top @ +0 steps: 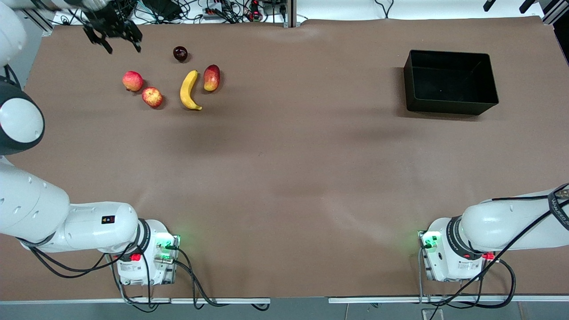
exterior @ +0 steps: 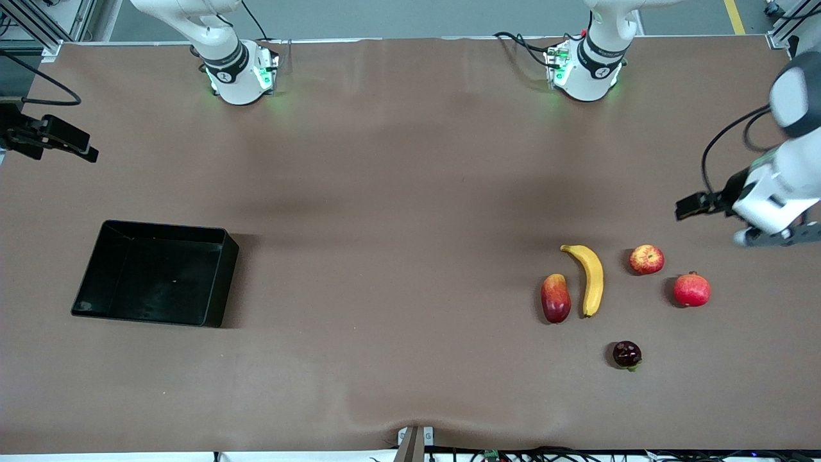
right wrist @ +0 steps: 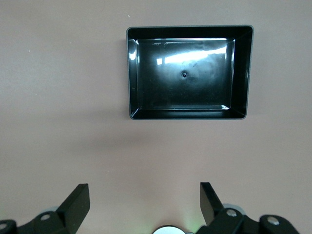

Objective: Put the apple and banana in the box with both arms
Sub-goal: 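Reach the left gripper toward the small red-yellow apple, then lower the left gripper and close it on the small apple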

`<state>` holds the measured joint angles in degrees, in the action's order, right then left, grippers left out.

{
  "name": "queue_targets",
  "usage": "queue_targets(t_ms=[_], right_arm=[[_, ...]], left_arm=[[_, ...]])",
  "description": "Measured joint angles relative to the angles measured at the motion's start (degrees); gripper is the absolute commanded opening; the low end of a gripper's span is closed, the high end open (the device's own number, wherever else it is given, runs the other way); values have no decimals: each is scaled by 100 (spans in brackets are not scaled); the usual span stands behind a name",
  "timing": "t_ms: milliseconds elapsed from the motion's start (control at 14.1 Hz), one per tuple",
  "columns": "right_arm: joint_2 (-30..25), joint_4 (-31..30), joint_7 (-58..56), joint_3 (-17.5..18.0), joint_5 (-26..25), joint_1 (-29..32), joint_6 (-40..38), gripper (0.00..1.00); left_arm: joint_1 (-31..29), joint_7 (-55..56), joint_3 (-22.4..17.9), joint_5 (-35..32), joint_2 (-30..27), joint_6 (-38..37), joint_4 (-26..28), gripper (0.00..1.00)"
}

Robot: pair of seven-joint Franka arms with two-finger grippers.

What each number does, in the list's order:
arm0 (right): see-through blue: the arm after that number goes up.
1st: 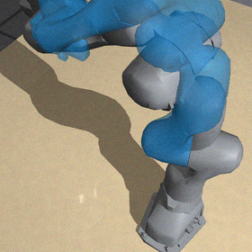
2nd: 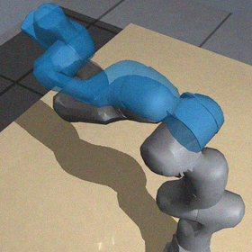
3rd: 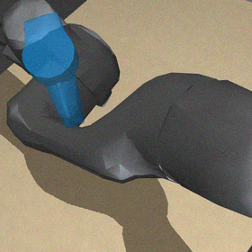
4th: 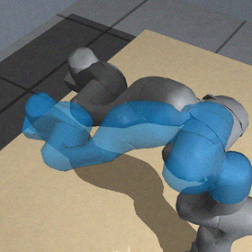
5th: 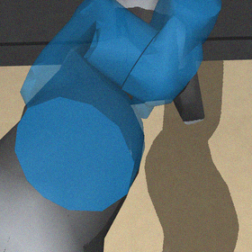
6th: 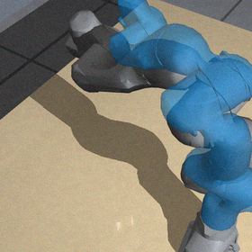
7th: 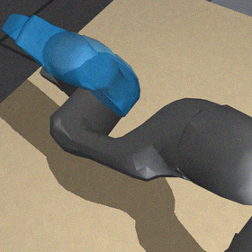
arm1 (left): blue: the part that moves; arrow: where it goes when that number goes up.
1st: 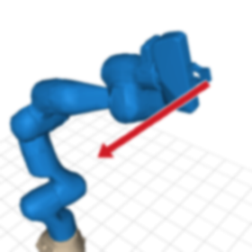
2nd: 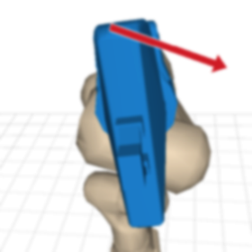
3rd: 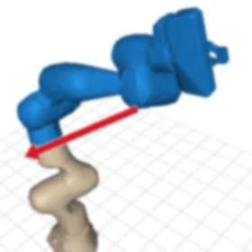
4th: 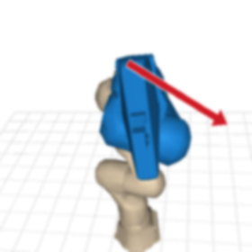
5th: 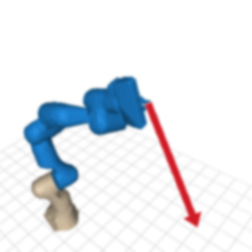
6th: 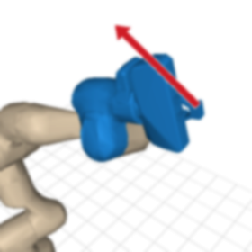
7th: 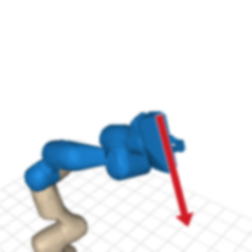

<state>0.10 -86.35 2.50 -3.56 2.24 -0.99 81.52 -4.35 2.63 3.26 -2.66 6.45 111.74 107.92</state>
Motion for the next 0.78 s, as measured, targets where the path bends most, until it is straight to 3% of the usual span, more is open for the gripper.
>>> queue_targets(t_ms=[283, 779], right_arm=[[302, -27, 0, -1, 0, 1, 71, 100], [696, -51, -47, -70, -20, 613, 308, 100]], left_arm=[[-19, 0, 3, -139, 441, 1533, 807, 100], [-238, -116, 1, -177, 1549, 2631, 877, 100]])
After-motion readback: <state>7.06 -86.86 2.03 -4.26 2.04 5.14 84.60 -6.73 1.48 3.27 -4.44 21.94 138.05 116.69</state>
